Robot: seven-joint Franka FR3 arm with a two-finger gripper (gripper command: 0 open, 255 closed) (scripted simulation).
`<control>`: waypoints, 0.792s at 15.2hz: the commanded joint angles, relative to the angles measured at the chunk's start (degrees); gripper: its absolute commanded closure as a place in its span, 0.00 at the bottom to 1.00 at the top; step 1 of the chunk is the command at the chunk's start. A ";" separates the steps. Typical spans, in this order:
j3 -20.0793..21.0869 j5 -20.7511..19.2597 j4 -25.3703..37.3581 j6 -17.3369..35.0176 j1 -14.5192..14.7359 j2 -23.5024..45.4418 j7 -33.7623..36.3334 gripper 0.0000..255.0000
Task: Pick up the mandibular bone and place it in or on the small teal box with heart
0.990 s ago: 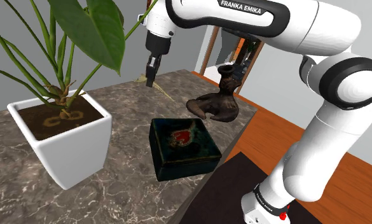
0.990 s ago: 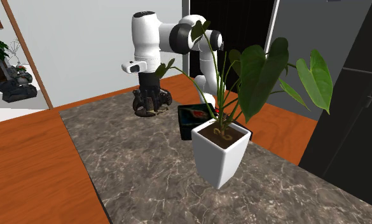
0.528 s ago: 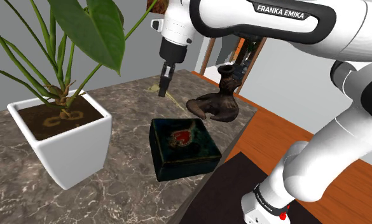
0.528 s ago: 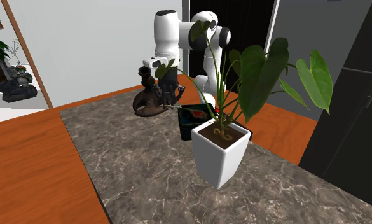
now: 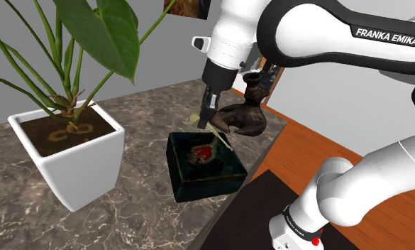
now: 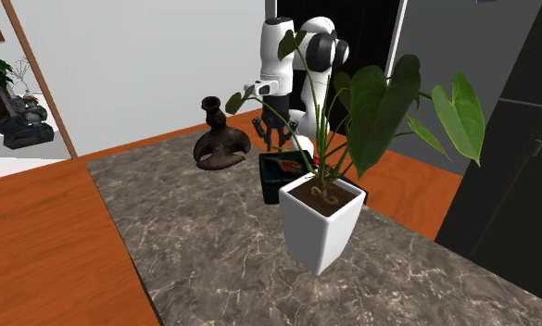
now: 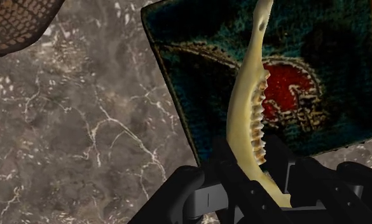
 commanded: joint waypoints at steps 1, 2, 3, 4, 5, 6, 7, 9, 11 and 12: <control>0.11 0.36 -2.26 1.48 0.22 -0.79 0.02 1.00; 0.17 0.42 -3.07 2.24 0.26 -0.84 -0.02 1.00; 0.24 0.48 -3.87 3.00 0.29 -0.88 -0.05 1.00; 0.30 0.54 -4.66 3.77 0.33 -0.91 -0.08 1.00; 0.37 0.59 -5.44 4.53 0.36 -0.92 -0.10 1.00; 0.45 0.64 -6.20 5.30 0.40 -0.92 -0.13 1.00; 0.52 0.69 -6.96 6.07 0.43 -0.90 -0.15 1.00; 0.68 0.78 -8.43 7.61 0.49 -0.83 -0.18 1.00; 0.85 0.87 -9.86 9.16 0.55 -0.71 -0.21 1.00; 0.87 0.88 -10.04 9.35 0.56 -0.70 -0.21 1.00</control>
